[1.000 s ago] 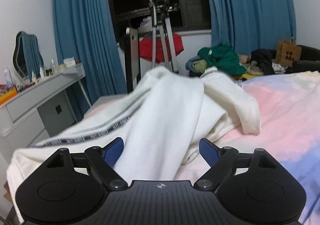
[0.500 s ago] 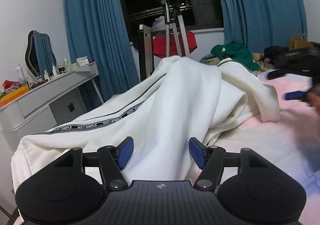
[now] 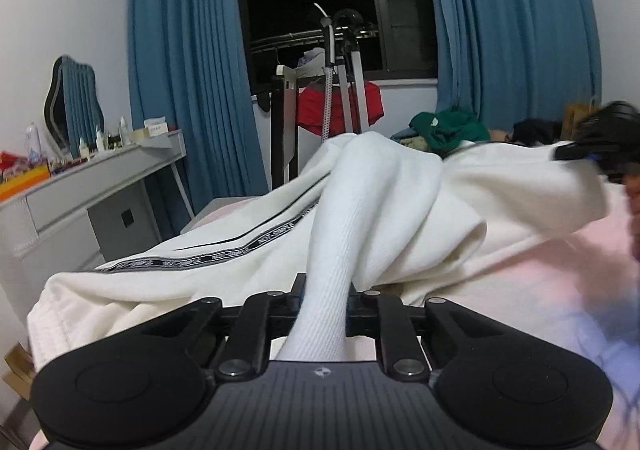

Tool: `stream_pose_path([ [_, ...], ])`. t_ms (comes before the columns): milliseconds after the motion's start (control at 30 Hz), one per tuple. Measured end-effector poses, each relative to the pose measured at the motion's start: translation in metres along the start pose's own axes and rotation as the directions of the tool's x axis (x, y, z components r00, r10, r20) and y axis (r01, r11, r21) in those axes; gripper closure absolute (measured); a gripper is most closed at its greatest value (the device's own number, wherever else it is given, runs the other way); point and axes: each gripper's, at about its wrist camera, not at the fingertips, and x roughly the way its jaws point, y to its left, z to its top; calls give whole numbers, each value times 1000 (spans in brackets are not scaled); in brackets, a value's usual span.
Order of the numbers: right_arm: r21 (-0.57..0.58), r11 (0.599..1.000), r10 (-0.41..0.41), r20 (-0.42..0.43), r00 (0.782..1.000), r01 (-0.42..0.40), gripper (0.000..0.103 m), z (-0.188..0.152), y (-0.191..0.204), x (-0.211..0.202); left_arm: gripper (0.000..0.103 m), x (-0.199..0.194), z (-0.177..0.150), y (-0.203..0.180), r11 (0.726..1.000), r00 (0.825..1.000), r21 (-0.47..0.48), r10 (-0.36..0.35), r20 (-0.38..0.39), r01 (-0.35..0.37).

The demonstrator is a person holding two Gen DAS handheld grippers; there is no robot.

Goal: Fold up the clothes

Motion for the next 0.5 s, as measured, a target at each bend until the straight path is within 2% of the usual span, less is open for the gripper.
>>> stream_pose_path([
  [133, -70, 997, -33, 79, 996, 39, 89, 34, -18, -67, 88, -29, 2, 21, 997, 998, -60, -57, -21, 56],
  [267, -49, 990, -122, 142, 982, 130, 89, 54, -49, -129, 88, -52, -8, 33, 994, 991, -57, -103, -80, 99],
  [300, -24, 986, -159, 157, 975, 164, 89, 57, -60, -145, 88, -57, -11, 37, 993, 989, -52, -109, -98, 104],
  [367, 107, 966, -251, 170, 953, 236, 89, 61, -92, -178, 88, -62, -17, 41, 994, 987, -55, -101, -127, 94],
  [400, 177, 945, -303, 167, 938, 274, 89, 60, -110, -193, 88, -63, -21, 45, 994, 986, -66, -93, -142, 84],
  [500, 288, 877, -433, 126, 892, 385, 89, 51, -156, -219, 88, -59, -26, 52, 994, 984, -80, -81, -159, 69],
])
